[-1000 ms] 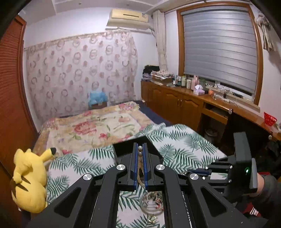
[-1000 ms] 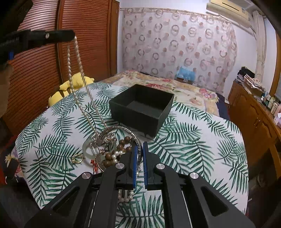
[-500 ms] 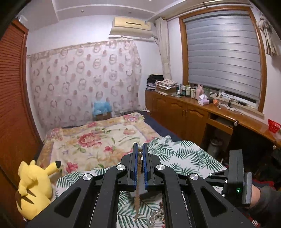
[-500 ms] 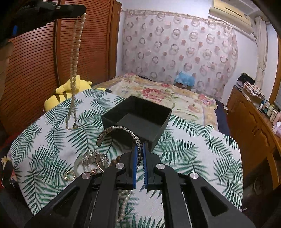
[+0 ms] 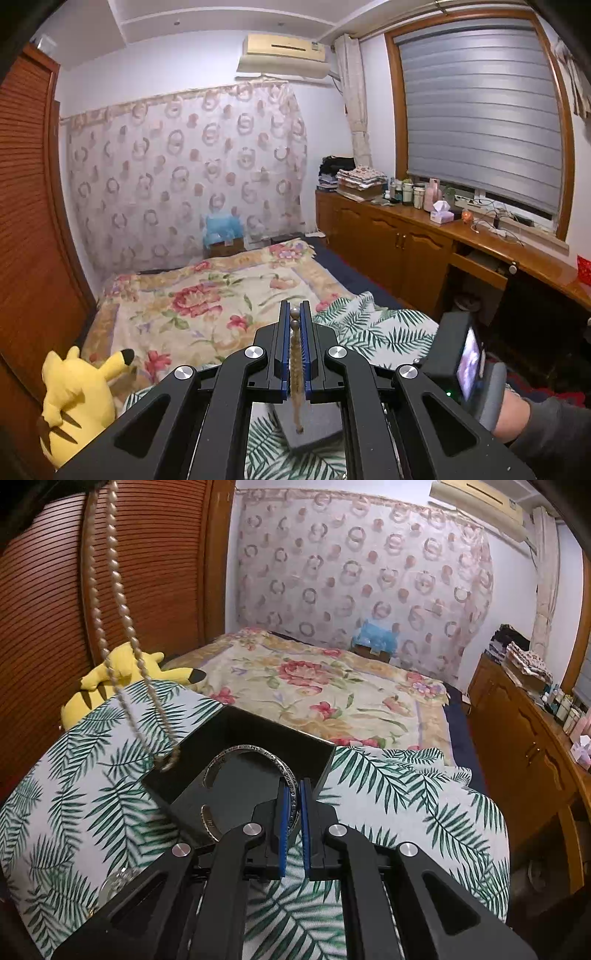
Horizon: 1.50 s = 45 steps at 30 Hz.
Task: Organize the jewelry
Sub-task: 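Lift the pearl necklace with the right tool and lower it into the black box, then open the right tool over the box and return it to the jewelry pile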
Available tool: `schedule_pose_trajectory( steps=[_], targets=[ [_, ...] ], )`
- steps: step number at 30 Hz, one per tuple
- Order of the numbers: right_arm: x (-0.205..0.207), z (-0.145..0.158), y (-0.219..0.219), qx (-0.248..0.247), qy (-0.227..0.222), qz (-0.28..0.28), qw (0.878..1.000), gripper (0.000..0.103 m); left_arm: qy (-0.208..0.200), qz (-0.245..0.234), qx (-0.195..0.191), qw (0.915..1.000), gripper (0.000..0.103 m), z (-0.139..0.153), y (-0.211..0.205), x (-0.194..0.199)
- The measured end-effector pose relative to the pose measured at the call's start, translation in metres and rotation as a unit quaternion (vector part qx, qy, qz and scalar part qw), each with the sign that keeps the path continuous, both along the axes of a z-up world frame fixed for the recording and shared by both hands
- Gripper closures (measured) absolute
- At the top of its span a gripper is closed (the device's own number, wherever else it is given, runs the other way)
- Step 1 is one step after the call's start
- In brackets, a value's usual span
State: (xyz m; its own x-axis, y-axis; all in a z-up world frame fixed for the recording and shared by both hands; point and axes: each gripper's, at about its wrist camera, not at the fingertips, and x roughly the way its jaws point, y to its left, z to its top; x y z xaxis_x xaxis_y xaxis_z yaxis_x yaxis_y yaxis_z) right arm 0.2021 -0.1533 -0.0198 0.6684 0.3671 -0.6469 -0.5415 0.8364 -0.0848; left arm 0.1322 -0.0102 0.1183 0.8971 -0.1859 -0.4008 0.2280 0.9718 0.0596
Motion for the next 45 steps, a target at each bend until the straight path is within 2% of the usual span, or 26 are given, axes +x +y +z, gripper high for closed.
schedule_pose_trajectory(
  steps=[3, 6, 10, 13, 26, 31, 33, 35, 36, 40, 43, 45],
  targets=[
    [0.009, -0.006, 0.006, 0.003, 0.015, 0.007, 1.000, 0.095, 0.007, 0.003, 0.003, 1.0000, 0.099, -0.005, -0.006, 0.013],
    [0.011, -0.012, 0.014, 0.006, 0.030, 0.027, 0.999, 0.089, 0.016, 0.007, 0.005, 0.9998, 0.099, -0.014, -0.008, 0.025],
    [0.006, -0.022, 0.019, -0.005, 0.031, 0.038, 0.999, 0.087, 0.021, 0.014, 0.002, 0.9997, 0.099, -0.022, -0.009, 0.034],
    [0.003, -0.024, 0.015, 0.004, 0.034, 0.039, 0.999, 0.087, 0.024, 0.019, 0.004, 0.9995, 0.099, -0.026, -0.009, 0.041],
    [-0.025, -0.002, -0.013, 0.029, 0.003, 0.041, 0.999, 0.087, 0.052, 0.029, 0.011, 0.9982, 0.098, -0.047, -0.013, 0.056],
    [-0.044, 0.001, -0.028, 0.049, 0.001, 0.039, 0.998, 0.087, 0.070, 0.024, 0.012, 0.9972, 0.098, -0.062, -0.009, 0.044],
    [-0.055, 0.001, -0.035, 0.057, 0.001, 0.041, 0.998, 0.087, 0.077, 0.022, 0.015, 0.9966, 0.096, -0.071, -0.006, 0.036],
    [-0.064, -0.001, -0.040, 0.059, 0.001, 0.042, 0.997, 0.087, 0.081, 0.021, 0.013, 0.9964, 0.078, -0.079, -0.003, 0.026],
    [-0.068, -0.002, -0.042, 0.061, 0.003, 0.043, 0.997, 0.087, 0.083, 0.020, 0.012, 0.9963, 0.075, -0.083, -0.002, 0.021],
    [-0.084, -0.009, -0.050, 0.065, 0.012, 0.043, 0.997, 0.086, 0.095, 0.014, 0.006, 0.9953, 0.073, -0.098, 0.001, 0.004],
    [-0.092, -0.017, -0.053, 0.057, 0.018, 0.042, 0.997, 0.086, 0.105, 0.005, -0.001, 0.9944, 0.064, -0.110, 0.001, -0.011],
    [-0.099, -0.024, -0.055, 0.052, 0.025, 0.043, 0.997, 0.086, 0.110, 0.001, -0.003, 0.9940, 0.062, -0.118, -0.001, -0.021]
  ],
)
